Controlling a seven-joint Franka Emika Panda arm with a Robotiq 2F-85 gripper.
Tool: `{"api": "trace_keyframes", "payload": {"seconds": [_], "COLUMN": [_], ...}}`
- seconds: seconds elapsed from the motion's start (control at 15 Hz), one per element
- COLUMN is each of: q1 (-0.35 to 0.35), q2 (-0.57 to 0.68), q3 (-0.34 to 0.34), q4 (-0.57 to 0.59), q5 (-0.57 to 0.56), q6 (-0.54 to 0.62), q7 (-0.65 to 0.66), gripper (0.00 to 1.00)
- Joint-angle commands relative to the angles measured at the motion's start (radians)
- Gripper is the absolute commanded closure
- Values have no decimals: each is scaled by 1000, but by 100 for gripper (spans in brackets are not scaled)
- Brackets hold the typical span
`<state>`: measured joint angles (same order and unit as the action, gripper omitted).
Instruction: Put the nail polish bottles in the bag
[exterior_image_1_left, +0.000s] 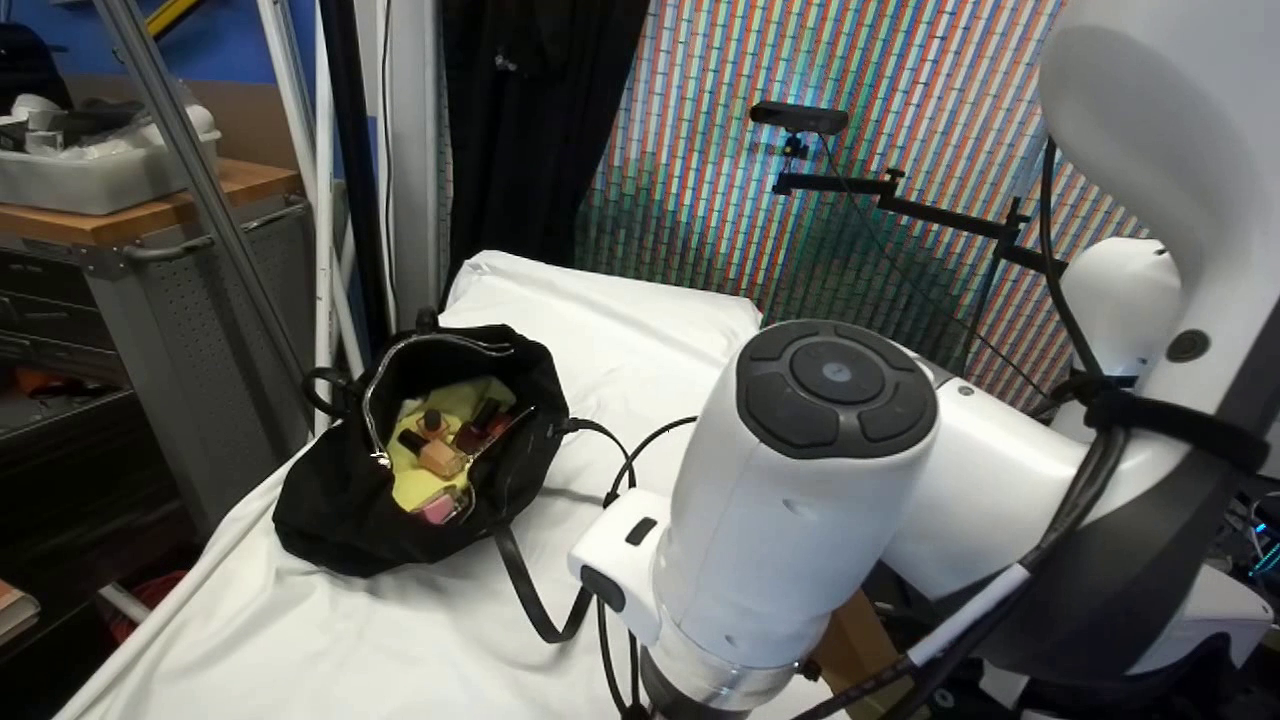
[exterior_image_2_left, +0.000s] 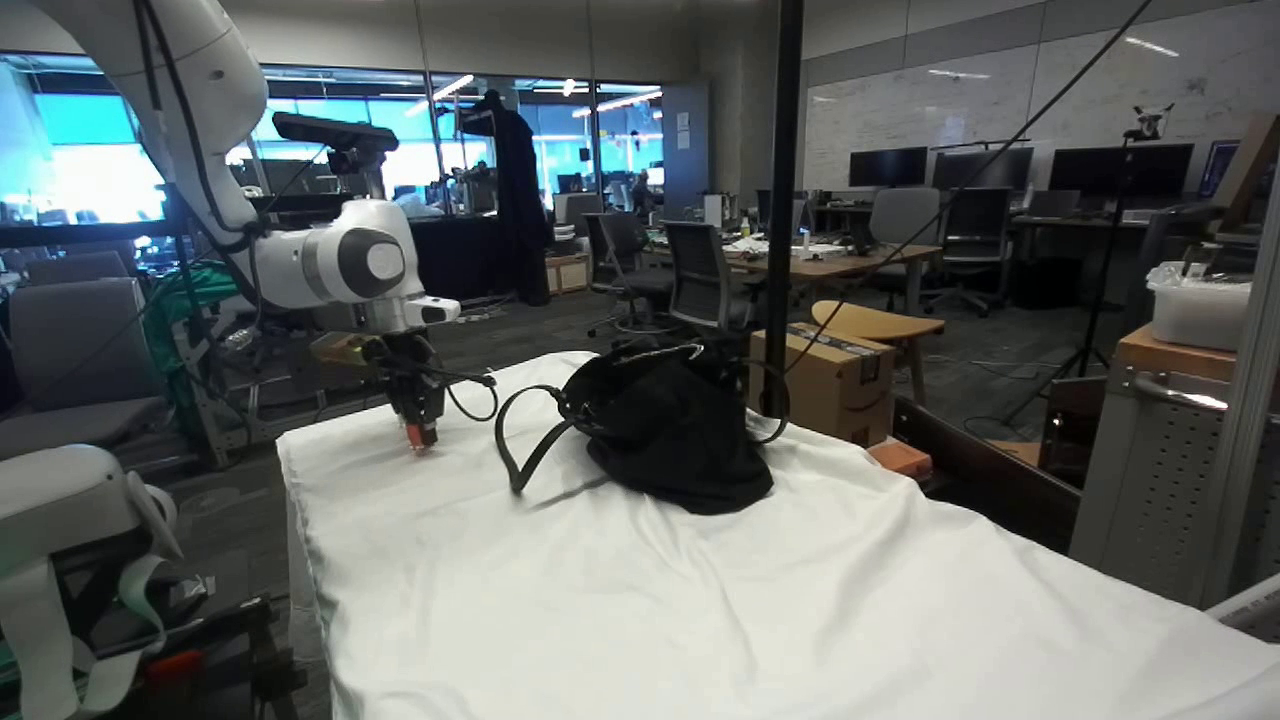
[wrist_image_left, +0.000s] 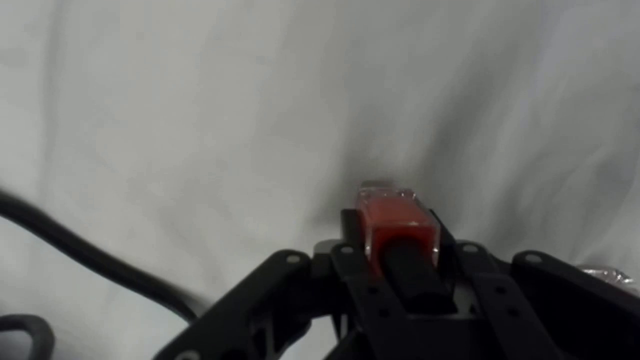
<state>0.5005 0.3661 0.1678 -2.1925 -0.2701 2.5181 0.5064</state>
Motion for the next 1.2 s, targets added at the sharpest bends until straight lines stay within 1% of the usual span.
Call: {"api": "trace_keyframes", "payload": {"seconds": [0.0, 0.2, 0.47, 0.67, 0.93, 1.07, 1.13], "q1": [25, 7, -32, -74, -102, -118, -119], "q2": [-22, -24, -20, -11, 11, 20, 25], "q3": [-52, -84, -131, -152, -187, -193, -205], "q4": [36, 68, 136, 199, 276, 306, 321], "q5": [-75, -135, -195, -207, -243, -244, -255], "q6": [-19, -18, -22, -14, -2, 2, 8], "q7": [99, 127, 99, 67, 72, 60, 78], "gripper": [84, 84, 84, 84, 84, 84, 84]}}
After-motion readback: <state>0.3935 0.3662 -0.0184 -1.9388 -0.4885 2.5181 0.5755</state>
